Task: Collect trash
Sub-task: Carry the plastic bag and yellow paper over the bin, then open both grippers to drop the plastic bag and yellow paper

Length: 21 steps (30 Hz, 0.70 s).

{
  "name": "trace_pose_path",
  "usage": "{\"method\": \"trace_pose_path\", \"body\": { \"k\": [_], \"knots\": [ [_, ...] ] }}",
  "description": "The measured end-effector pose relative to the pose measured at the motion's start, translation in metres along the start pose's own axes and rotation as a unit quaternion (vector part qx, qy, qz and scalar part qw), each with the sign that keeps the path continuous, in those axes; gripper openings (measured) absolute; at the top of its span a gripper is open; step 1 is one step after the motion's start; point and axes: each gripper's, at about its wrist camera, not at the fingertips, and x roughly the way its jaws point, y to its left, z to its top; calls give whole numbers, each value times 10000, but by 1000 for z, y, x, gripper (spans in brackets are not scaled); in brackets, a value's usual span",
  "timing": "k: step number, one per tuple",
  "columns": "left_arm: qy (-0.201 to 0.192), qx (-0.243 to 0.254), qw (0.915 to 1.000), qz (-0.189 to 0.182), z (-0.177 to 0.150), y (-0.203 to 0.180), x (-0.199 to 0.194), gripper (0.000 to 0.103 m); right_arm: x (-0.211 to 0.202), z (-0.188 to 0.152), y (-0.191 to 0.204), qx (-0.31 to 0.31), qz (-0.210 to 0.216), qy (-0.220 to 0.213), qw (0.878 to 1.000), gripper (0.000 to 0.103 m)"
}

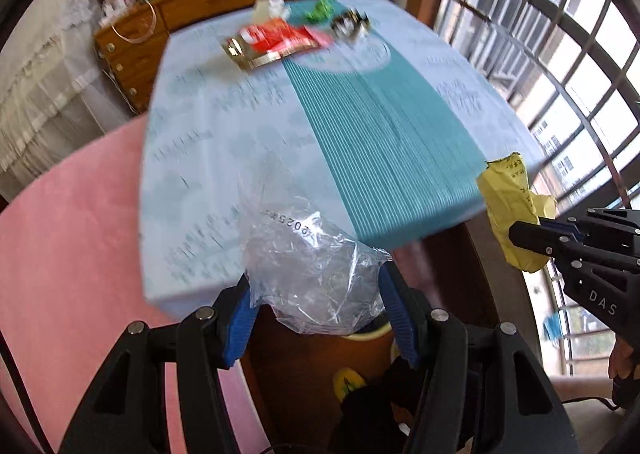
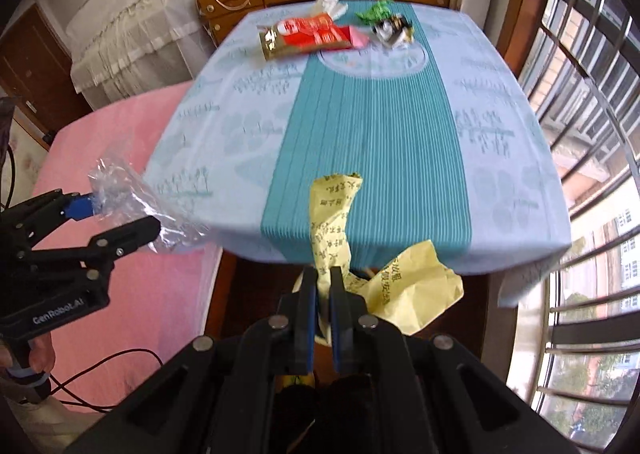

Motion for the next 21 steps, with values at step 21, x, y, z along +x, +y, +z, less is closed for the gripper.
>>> {"method": "trace_pose_path", "body": {
  "k": [21],
  "knots": [
    [1018, -644, 9927, -78, -124, -58, 267, 57, 267, -142, -77, 1241, 683, 1156, 9831, 6]
  ]
}}
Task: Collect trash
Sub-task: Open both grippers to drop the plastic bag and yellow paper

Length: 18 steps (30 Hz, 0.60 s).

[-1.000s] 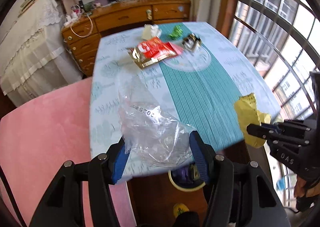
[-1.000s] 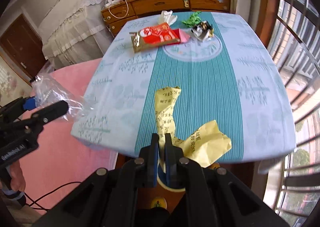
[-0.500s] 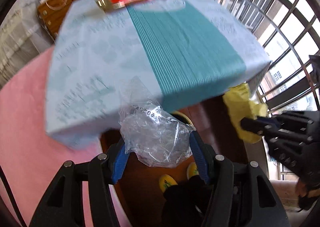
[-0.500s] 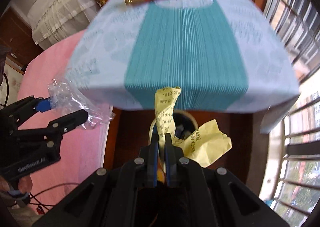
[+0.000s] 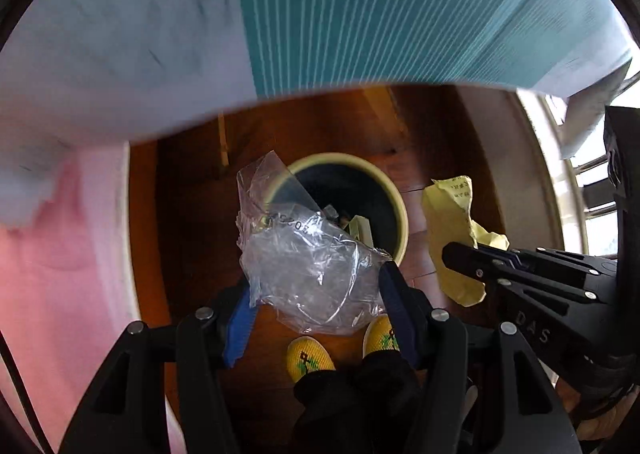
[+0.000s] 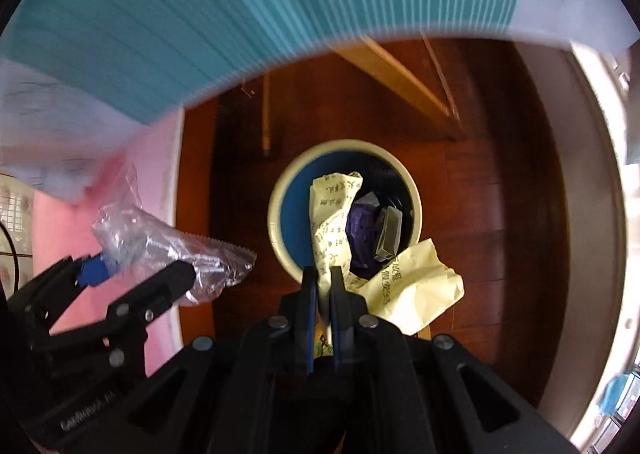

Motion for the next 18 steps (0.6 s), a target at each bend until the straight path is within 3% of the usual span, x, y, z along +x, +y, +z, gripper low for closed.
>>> {"method": "trace_pose_path", "body": {
  "k": [4, 9, 13, 15, 17, 18],
  "knots": [
    [121, -98, 9999, -48, 1, 1, 50, 58, 47, 8, -16, 6, 103, 59, 9999, 8],
    [117, -122, 9998, -52, 10, 4, 82, 60, 86, 22, -31, 68, 256, 105, 9996, 9],
    [98, -104, 9999, 26, 18, 9, 99, 70, 105, 28, -33, 30, 247, 225, 9994, 11],
    [122, -97, 9999, 13, 21, 8, 104, 81, 114, 28, -34, -27, 189, 284, 9994, 22],
    [101, -130, 9999, 38, 25, 11, 103, 82, 116, 29, -36, -22, 116, 278, 9995, 44],
    [99, -142, 9998, 43, 26, 12, 101, 83, 116, 31, -38, 10, 141, 278, 9995, 47]
  ]
}}
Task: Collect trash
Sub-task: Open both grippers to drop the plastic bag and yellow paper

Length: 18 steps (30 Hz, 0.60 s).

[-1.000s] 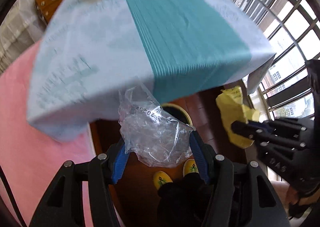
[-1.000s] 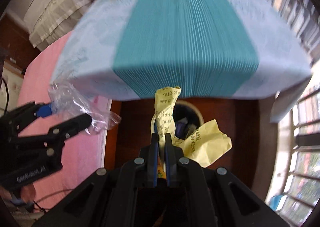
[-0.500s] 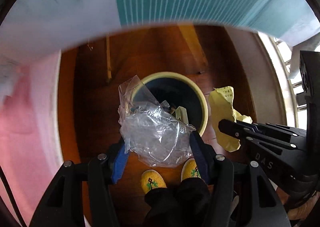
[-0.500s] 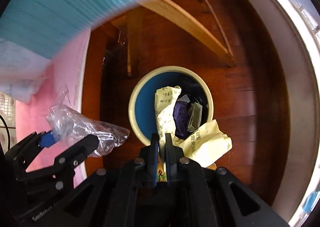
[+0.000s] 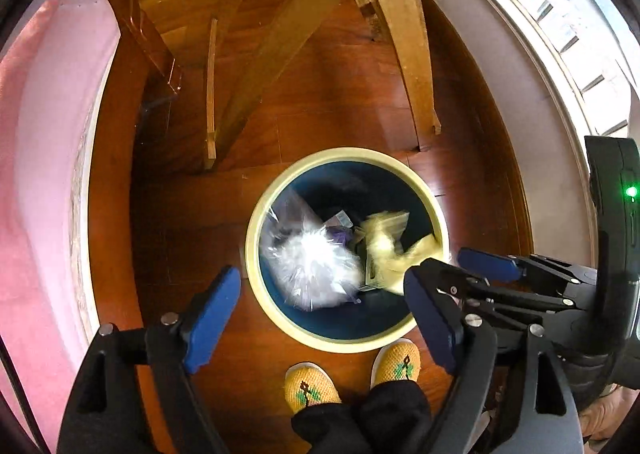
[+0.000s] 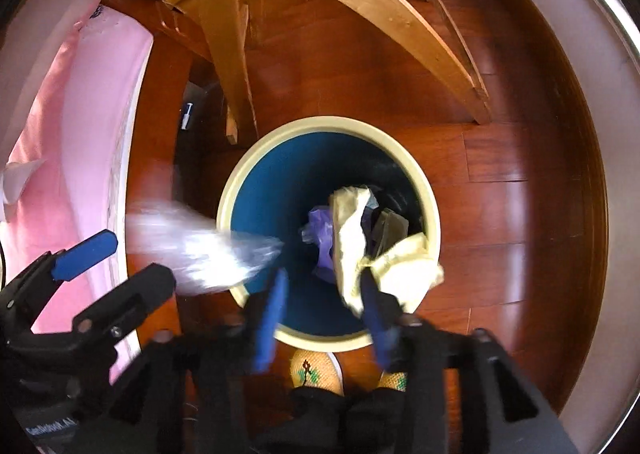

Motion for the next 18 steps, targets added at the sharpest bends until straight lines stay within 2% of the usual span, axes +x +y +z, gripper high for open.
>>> {"method": "trace_pose_path", "body": {
  "k": [2, 11, 18],
  "knots": [
    [-24, 7, 10000, 46, 2, 0, -2, 83, -1, 2, 0, 27, 30, -12, 10000, 52],
    [-80, -20, 9999, 88, 1, -1, -17, 83, -7, 3, 3, 63, -81, -48, 9999, 52],
    [-128, -4, 9999, 81, -1, -2, -43, 83, -32, -5, 10, 67, -77, -127, 9999, 52]
  ]
}}
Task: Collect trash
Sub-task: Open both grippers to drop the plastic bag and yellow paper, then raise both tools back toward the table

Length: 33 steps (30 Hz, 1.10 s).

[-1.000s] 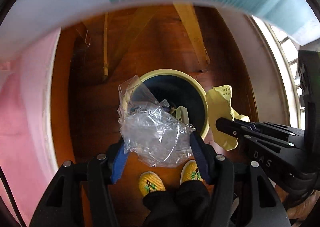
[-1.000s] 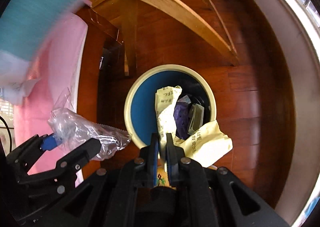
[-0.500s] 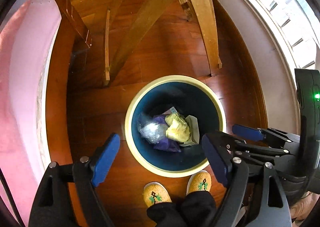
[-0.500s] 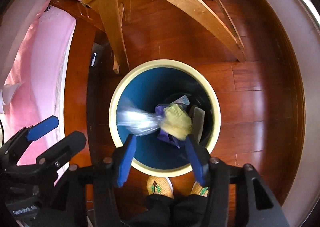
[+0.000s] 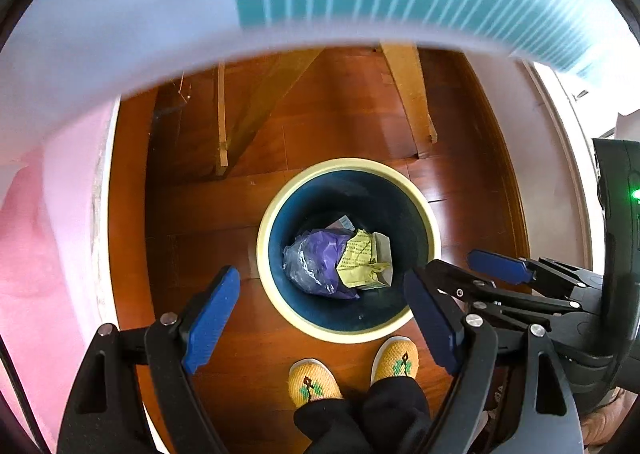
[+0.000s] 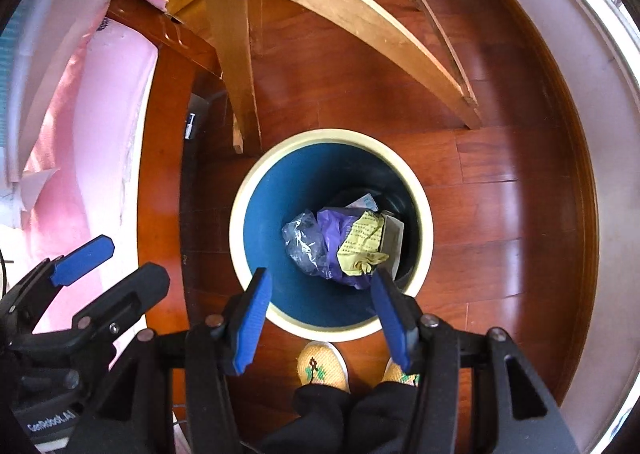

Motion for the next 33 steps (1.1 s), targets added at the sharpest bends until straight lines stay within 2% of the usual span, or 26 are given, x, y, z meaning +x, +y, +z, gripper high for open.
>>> {"method": "trace_pose_path", "body": {
  "k": [7, 11, 21, 28, 33],
  "knots": [
    [-128, -43, 9999, -50, 2, -3, -51, 83, -46, -5, 17, -65, -108, -109, 9999, 52],
    [-208, -87, 9997, -93, 2, -3, -99, 83, -83, -6, 30, -113, -124, -233, 9996, 52],
    [-489, 106, 9987, -20, 10, -2, -236, 83, -220, -11, 84, -298, -313, -717, 9965, 52],
    [-1035, 146, 9945, 24, 34, 8, -341, 83, -323, -5, 119, -372, -791, -1303, 9876, 52],
    [-1433, 272, 9892, -120, 51, 14, -393, 82, -388, 1, 140, -430, -840, -1859, 9780, 52]
  ]
}}
